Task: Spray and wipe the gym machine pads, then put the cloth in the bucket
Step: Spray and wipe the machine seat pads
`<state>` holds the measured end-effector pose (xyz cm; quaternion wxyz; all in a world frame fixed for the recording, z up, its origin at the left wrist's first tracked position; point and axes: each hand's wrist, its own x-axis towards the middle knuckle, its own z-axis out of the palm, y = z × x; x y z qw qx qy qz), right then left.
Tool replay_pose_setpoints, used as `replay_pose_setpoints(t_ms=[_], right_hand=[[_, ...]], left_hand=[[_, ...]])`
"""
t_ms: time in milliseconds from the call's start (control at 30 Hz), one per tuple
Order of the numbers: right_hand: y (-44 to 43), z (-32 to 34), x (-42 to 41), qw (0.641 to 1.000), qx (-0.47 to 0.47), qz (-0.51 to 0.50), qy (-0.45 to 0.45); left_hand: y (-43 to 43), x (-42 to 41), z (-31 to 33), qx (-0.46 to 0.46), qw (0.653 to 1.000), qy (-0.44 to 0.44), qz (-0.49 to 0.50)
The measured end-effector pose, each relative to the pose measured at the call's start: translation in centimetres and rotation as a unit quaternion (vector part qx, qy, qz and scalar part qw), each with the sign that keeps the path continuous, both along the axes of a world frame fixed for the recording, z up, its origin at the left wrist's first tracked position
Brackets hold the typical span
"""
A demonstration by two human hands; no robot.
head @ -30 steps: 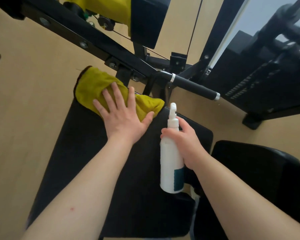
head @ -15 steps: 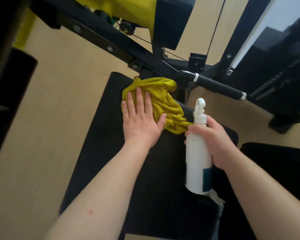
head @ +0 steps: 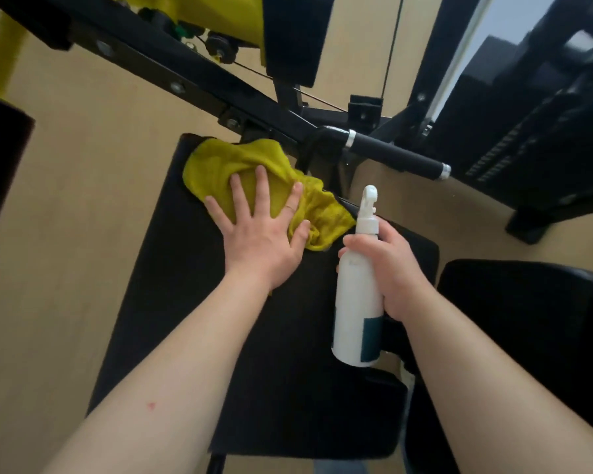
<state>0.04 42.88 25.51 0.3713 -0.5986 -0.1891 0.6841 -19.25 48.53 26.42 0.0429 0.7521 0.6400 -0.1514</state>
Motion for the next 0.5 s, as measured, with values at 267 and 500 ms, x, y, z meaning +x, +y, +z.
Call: replay_pose_setpoints(t_ms=[267, 500], right_hand=[[-5.2, -1.3, 0.3, 0.993, -0.03, -0.102, -0.044], [-11.2, -1.6, -1.4, 0.969, -0.109, -0.205, -0.086]], left_hand=[[-3.8, 4.0, -2.4, -0.019, 0.99, 0.01, -0.138], [-4.8, 9.1, -4.4, -0.039, 0.968, 0.011, -0.246]])
